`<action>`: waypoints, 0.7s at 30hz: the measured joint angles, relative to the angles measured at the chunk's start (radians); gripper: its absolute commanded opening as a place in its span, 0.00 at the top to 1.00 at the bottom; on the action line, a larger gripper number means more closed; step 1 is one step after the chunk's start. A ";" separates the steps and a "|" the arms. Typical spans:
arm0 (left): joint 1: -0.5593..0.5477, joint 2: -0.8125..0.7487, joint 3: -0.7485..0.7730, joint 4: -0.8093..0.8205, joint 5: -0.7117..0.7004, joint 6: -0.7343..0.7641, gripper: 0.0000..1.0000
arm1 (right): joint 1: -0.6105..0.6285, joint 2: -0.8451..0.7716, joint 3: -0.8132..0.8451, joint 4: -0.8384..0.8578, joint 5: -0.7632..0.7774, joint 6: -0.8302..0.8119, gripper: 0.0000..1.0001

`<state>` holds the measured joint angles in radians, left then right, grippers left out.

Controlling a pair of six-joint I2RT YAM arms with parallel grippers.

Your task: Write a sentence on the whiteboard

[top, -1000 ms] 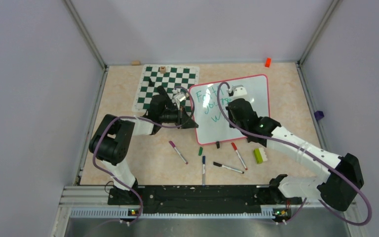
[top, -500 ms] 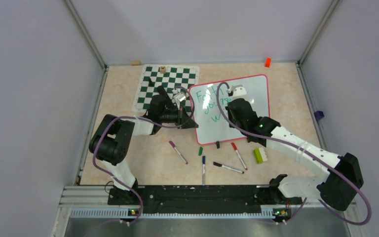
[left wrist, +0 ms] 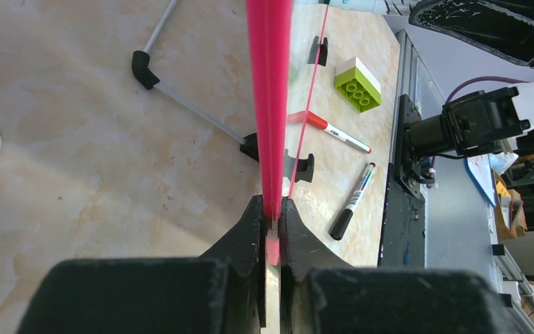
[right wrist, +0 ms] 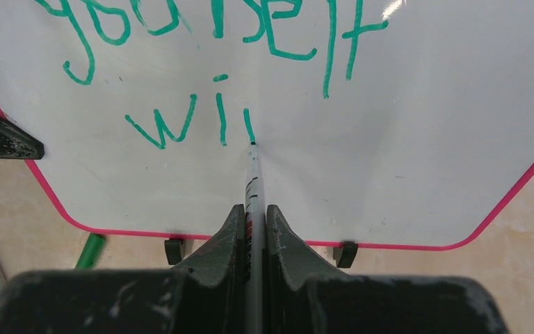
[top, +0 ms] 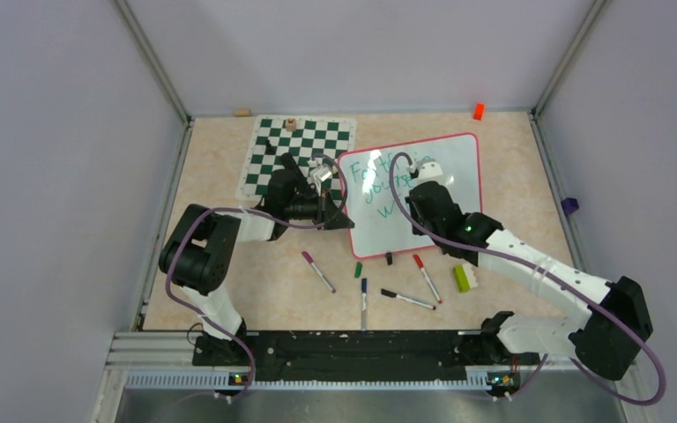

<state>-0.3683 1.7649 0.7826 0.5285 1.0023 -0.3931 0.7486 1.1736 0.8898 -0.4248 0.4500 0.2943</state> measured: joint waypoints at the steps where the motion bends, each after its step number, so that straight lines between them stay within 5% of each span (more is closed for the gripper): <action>1: 0.000 0.000 0.000 0.000 0.000 0.000 1.00 | 0.000 0.000 0.000 -0.001 0.000 0.003 1.00; 21: 0.000 0.000 0.000 0.000 -0.001 -0.001 1.00 | 0.000 0.045 0.060 -0.010 0.012 -0.022 1.00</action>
<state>-0.3683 1.7649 0.7826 0.5282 1.0012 -0.3939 0.7486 1.2186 0.9497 -0.4351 0.4622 0.2726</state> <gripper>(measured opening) 0.050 0.090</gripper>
